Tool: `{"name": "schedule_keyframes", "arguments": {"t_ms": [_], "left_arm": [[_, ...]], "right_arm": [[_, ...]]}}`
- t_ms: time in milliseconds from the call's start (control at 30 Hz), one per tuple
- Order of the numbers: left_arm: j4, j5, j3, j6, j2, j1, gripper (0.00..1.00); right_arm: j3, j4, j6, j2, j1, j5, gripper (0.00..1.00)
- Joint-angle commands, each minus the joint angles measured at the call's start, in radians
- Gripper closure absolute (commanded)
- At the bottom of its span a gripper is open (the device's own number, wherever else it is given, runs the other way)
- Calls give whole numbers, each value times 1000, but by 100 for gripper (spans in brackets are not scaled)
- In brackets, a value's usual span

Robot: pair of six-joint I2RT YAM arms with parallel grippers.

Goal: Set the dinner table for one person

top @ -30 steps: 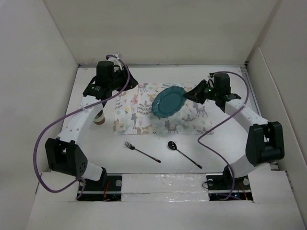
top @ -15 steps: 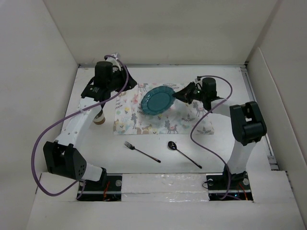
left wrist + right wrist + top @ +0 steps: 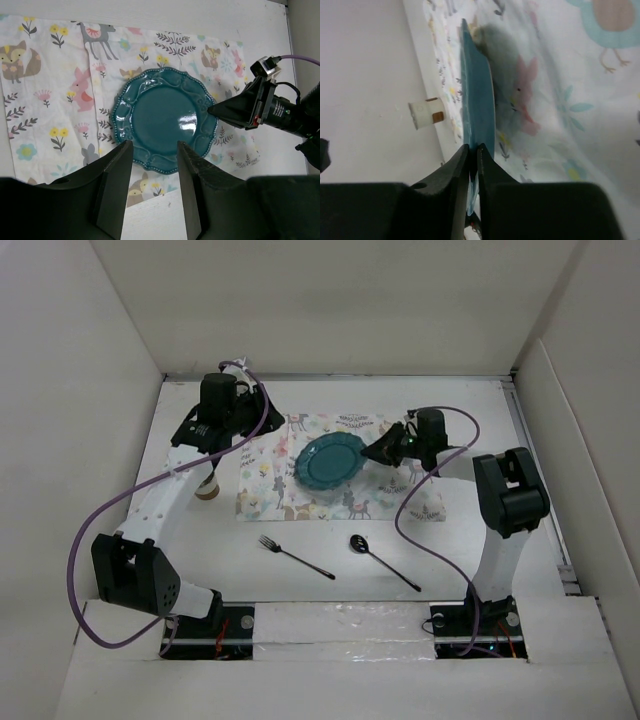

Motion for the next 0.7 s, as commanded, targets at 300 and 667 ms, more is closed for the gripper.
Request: {"name": "schedule_keyframes", "arguments": {"t_ms": [300,667], "left_arm": [[3,-56,27,29,-53,-4,63],[-42,-38,246,-23,-71,-4,98]], "right_arm": [[138,-495,-322,-74,0,263,52],[419,-766,-413,-257,107,515,100]]}}
